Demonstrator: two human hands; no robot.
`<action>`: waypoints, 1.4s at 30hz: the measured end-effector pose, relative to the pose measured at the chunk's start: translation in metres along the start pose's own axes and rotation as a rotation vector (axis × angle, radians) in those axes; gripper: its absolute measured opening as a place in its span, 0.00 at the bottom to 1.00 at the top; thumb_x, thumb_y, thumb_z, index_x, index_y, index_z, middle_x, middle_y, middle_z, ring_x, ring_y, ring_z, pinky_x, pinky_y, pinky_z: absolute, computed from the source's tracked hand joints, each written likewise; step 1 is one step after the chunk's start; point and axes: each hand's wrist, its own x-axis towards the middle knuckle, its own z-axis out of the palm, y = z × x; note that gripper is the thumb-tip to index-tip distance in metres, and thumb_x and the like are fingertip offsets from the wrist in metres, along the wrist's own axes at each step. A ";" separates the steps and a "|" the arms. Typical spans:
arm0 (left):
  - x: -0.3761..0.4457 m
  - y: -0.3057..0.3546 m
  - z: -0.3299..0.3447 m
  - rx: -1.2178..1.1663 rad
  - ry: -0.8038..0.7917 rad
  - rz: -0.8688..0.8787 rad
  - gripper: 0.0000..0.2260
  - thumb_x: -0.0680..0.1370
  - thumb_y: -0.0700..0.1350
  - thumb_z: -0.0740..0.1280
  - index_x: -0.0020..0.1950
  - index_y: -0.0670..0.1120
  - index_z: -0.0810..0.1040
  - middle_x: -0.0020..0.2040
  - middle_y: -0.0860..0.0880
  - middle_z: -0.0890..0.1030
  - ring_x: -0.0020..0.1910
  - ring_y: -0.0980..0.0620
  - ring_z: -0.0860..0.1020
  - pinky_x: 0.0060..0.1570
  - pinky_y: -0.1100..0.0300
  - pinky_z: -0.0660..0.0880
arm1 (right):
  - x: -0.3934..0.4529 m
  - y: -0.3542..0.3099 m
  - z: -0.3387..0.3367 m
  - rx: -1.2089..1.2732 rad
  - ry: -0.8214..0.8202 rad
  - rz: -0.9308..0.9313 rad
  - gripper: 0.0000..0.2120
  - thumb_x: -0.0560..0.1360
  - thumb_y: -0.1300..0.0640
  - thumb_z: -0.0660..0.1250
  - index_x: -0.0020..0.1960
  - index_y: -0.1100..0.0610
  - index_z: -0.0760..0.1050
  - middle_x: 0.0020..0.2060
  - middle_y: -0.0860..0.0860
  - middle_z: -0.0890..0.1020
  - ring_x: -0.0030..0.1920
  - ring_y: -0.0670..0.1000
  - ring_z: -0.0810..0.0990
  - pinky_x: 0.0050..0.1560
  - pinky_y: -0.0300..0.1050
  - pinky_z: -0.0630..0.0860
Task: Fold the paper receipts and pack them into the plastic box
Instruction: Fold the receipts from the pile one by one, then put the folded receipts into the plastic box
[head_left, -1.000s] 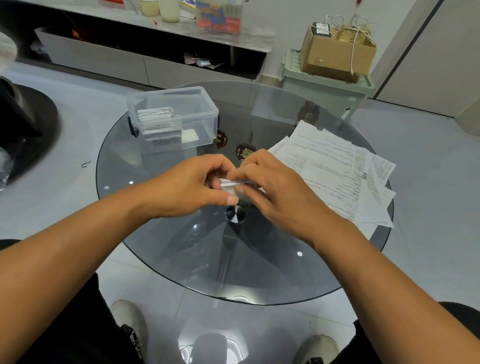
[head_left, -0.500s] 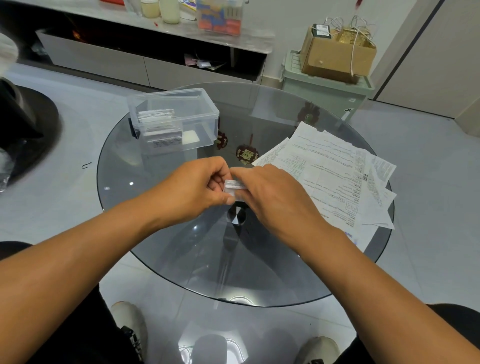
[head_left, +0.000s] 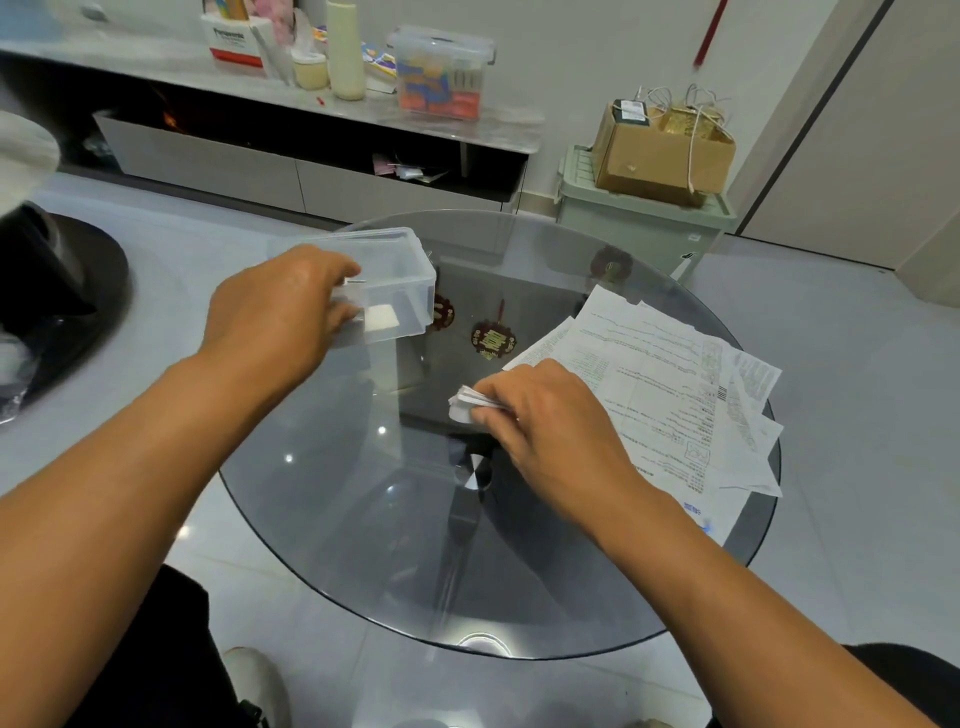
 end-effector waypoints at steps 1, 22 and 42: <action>0.001 0.000 -0.001 -0.011 -0.003 -0.019 0.15 0.81 0.49 0.69 0.67 0.50 0.79 0.60 0.47 0.83 0.55 0.40 0.80 0.45 0.51 0.72 | 0.001 0.000 -0.001 0.029 0.024 0.003 0.10 0.83 0.50 0.65 0.48 0.53 0.81 0.40 0.48 0.80 0.45 0.53 0.74 0.46 0.53 0.73; -0.041 0.041 -0.019 0.094 -0.258 0.541 0.35 0.71 0.67 0.71 0.74 0.53 0.69 0.70 0.56 0.73 0.69 0.52 0.71 0.71 0.53 0.63 | 0.012 -0.013 -0.060 0.616 0.367 0.249 0.07 0.75 0.55 0.77 0.53 0.50 0.87 0.41 0.42 0.87 0.42 0.44 0.85 0.43 0.38 0.80; -0.029 0.033 -0.003 0.128 -0.343 0.507 0.21 0.73 0.63 0.72 0.59 0.56 0.70 0.50 0.58 0.73 0.53 0.53 0.67 0.62 0.57 0.66 | 0.056 -0.034 -0.047 0.157 0.090 0.185 0.04 0.78 0.54 0.72 0.50 0.50 0.85 0.39 0.45 0.85 0.40 0.48 0.82 0.44 0.53 0.82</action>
